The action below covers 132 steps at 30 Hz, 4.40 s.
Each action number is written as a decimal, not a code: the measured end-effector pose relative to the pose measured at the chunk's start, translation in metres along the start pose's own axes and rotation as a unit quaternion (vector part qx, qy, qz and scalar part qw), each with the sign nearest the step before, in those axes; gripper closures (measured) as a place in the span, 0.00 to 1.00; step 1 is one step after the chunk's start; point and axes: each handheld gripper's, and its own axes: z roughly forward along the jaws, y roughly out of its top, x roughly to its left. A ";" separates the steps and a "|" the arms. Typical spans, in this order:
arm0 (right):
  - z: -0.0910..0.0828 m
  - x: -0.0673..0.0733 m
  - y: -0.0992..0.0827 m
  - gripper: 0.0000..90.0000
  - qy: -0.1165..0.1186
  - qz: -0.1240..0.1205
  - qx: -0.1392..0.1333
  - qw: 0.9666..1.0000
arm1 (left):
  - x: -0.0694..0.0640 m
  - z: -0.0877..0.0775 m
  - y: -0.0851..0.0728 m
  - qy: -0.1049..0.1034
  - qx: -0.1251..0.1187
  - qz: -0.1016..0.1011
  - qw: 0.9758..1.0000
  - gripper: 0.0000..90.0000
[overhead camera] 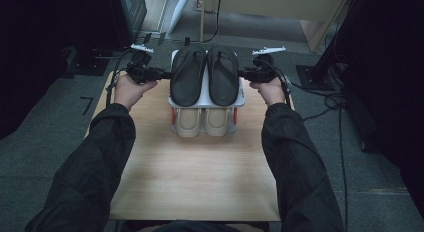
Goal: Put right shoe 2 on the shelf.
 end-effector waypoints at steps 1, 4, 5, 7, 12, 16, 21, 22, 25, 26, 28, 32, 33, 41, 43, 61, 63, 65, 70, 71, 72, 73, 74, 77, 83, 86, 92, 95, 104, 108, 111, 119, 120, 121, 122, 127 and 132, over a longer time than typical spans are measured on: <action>0.000 0.000 0.000 0.74 0.000 0.000 0.000 1.000 | -0.001 0.000 0.000 -0.001 0.000 0.001 1.000 0.67; 0.000 0.001 0.000 0.74 0.005 0.000 0.000 1.000 | -0.006 0.002 0.001 -0.005 0.001 0.007 1.000 0.66; 0.000 0.002 0.000 0.74 0.006 0.000 0.001 1.000 | -0.007 0.002 0.001 -0.006 0.004 0.010 1.000 0.66; 0.000 0.004 0.001 0.74 0.008 -0.004 0.000 1.000 | -0.009 0.002 0.002 -0.004 0.002 0.012 1.000 0.66; -0.001 0.006 0.001 0.76 0.007 -0.001 0.002 1.000 | -0.009 0.001 0.002 -0.004 0.001 0.011 1.000 0.65; -0.001 0.006 0.001 0.76 0.005 -0.001 0.003 1.000 | -0.008 0.002 0.002 -0.003 0.000 0.005 1.000 0.64; -0.001 0.005 0.001 0.74 0.007 0.008 0.003 1.000 | -0.007 0.002 0.002 -0.001 0.005 0.004 1.000 0.62; -0.001 0.005 0.001 0.74 0.007 0.008 0.003 1.000 | -0.007 0.002 0.002 0.000 0.005 0.004 1.000 0.62; -0.003 0.006 0.000 0.71 0.006 0.007 0.000 1.000 | -0.007 0.000 0.002 -0.002 0.001 0.000 1.000 0.60; -0.003 0.005 -0.001 0.70 0.008 0.006 -0.002 1.000 | -0.007 -0.002 0.002 -0.003 -0.001 0.000 1.000 0.59; -0.004 0.003 -0.004 0.68 0.010 0.008 -0.001 1.000 | -0.006 -0.005 0.002 -0.004 -0.003 0.000 1.000 0.58; -0.007 -0.001 -0.013 0.67 0.021 0.020 -0.009 1.000 | -0.006 -0.012 0.001 -0.003 -0.003 -0.001 1.000 0.56; -0.008 -0.001 -0.015 0.67 0.023 0.022 -0.014 0.999 | -0.006 -0.013 0.000 -0.003 -0.005 -0.002 1.000 0.56; -0.020 -0.004 -0.027 0.64 0.034 0.019 -0.029 0.999 | -0.006 -0.025 -0.013 -0.007 -0.012 -0.009 1.000 0.54; -0.024 -0.005 -0.032 0.64 0.036 0.018 -0.034 0.999 | -0.007 -0.027 -0.018 -0.004 -0.010 -0.008 1.000 0.53; -0.043 -0.007 -0.080 0.60 0.048 0.011 -0.033 0.998 | -0.013 -0.030 -0.066 -0.011 -0.011 -0.024 1.000 0.50; -0.043 -0.005 -0.087 0.59 0.053 0.016 -0.039 0.998 | -0.013 -0.028 -0.072 -0.010 -0.004 -0.025 1.000 0.49; -0.042 -0.001 -0.095 0.59 0.056 0.013 -0.040 0.998 | -0.012 -0.025 -0.079 -0.011 -0.003 -0.028 1.000 0.49; -0.038 0.006 -0.112 0.59 0.057 -0.005 -0.027 0.998 | -0.010 -0.019 -0.096 -0.008 0.005 -0.036 0.999 0.49; -0.037 0.007 -0.115 0.59 0.057 -0.004 -0.025 0.998 | -0.009 -0.018 -0.100 -0.009 0.005 -0.036 0.999 0.49; -0.036 0.008 -0.119 0.59 0.059 -0.004 -0.027 0.998 | -0.010 -0.017 -0.104 -0.008 0.005 -0.037 0.999 0.49; -0.036 0.008 -0.122 0.59 0.061 0.000 -0.025 0.998 | -0.010 -0.016 -0.107 -0.008 0.008 -0.038 0.999 0.49; -0.035 0.008 -0.125 0.59 0.062 -0.001 -0.023 0.998 | -0.010 -0.015 -0.110 -0.009 0.011 -0.041 0.999 0.49; -0.033 0.008 -0.135 0.59 0.063 0.003 -0.020 0.998 | -0.011 -0.012 -0.121 -0.009 0.016 -0.045 0.999 0.49; -0.029 0.011 -0.157 0.59 0.070 0.000 -0.005 0.998 | -0.015 -0.010 -0.134 -0.002 0.024 -0.035 0.999 0.49; -0.029 0.013 -0.167 0.59 0.074 -0.005 0.004 0.997 | -0.016 -0.010 -0.140 0.001 0.024 -0.025 0.999 0.49; -0.031 0.015 -0.181 0.59 0.078 -0.002 0.009 0.997 | -0.018 -0.007 -0.155 -0.004 0.009 -0.033 0.999 0.51; -0.030 0.017 -0.186 0.58 0.083 -0.003 0.017 0.996 | -0.022 -0.001 -0.162 -0.023 0.012 -0.057 0.998 0.51; -0.029 0.020 -0.197 0.57 0.093 -0.001 0.023 0.995 | -0.030 0.013 -0.164 -0.024 0.034 -0.042 0.998 0.49; -0.024 0.021 -0.198 0.57 0.098 -0.003 0.033 0.995 | -0.027 0.014 -0.166 -0.021 0.031 -0.044 0.998 0.48; -0.022 0.022 -0.199 0.57 0.099 -0.005 0.035 0.994 | -0.025 0.016 -0.167 -0.019 0.037 -0.045 0.998 0.48; -0.021 0.022 -0.199 0.57 0.099 -0.006 0.040 0.994 | -0.025 0.018 -0.167 -0.020 0.046 -0.044 0.998 0.48; -0.022 0.022 -0.199 0.57 0.099 -0.006 0.040 0.994 | -0.025 0.018 -0.167 -0.020 0.046 -0.045 0.998 0.48; -0.022 0.022 -0.199 0.57 0.099 -0.006 0.039 0.994 | -0.025 0.018 -0.167 -0.020 0.045 -0.045 0.998 0.48; -0.022 0.022 -0.199 0.57 0.098 -0.006 0.039 0.994 | -0.025 0.018 -0.167 -0.021 0.043 -0.045 0.998 0.48; -0.023 0.020 -0.198 0.57 0.097 -0.007 0.036 0.995 | -0.025 0.018 -0.167 -0.022 0.044 -0.045 0.998 0.48; -0.022 0.020 -0.198 0.57 0.095 -0.005 0.033 0.995 | -0.025 0.018 -0.167 -0.023 0.046 -0.045 0.998 0.48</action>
